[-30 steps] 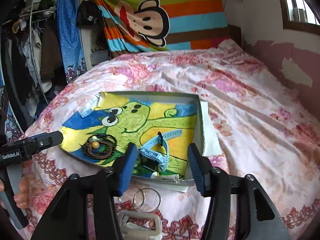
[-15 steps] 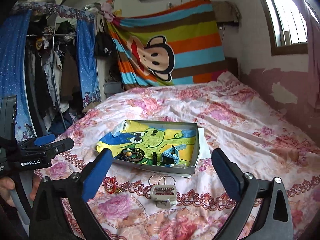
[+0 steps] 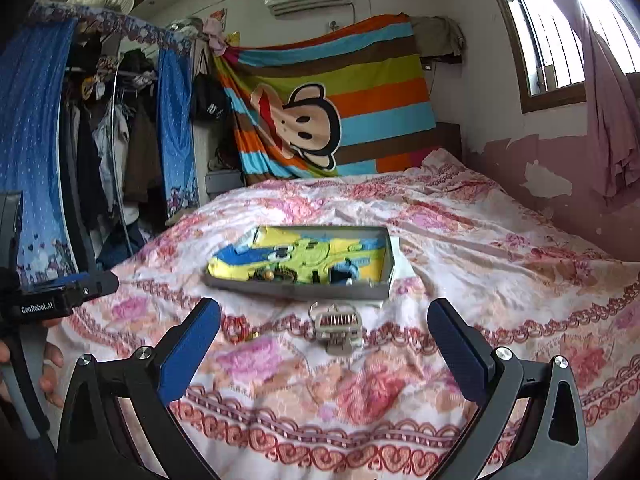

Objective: Organize jewelry
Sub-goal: 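Withdraw both tools and move toward the red bracelet and claw clip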

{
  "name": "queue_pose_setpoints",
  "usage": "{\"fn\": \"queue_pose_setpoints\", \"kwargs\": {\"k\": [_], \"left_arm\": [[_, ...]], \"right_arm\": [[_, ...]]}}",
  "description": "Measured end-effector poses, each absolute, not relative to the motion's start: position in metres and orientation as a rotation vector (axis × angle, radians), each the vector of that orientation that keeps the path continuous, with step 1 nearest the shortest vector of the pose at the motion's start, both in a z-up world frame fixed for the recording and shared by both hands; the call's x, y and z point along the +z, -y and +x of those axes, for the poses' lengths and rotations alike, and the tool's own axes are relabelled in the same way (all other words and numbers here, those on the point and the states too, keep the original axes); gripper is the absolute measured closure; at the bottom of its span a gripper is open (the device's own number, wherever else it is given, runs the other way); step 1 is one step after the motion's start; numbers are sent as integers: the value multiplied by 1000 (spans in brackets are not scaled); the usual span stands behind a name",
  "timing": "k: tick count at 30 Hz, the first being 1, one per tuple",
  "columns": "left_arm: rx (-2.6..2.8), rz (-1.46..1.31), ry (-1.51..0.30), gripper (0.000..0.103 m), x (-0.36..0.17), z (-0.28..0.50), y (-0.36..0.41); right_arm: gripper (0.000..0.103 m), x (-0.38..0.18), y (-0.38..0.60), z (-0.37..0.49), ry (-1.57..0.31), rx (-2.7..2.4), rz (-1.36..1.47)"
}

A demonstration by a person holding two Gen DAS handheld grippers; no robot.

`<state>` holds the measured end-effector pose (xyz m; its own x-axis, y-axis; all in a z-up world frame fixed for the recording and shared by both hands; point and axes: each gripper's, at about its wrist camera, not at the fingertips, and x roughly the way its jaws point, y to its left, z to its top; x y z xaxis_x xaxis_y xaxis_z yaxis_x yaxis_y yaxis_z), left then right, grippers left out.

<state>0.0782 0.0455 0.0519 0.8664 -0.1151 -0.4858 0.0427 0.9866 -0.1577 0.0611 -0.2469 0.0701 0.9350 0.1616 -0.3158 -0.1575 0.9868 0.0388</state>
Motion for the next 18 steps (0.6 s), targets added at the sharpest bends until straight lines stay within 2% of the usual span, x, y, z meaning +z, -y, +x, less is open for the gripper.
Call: {"fn": "queue_pose_setpoints", "kwargs": {"k": [9, 18], "left_arm": [[-89, -54, -630, 0, -1, 80, -44], [-69, -4, -698, 0, -13, 87, -42]], "right_arm": [[1, 26, 244, 72, -463, 179, -33], [2, -6, 248, 96, -608, 158, -29]]}}
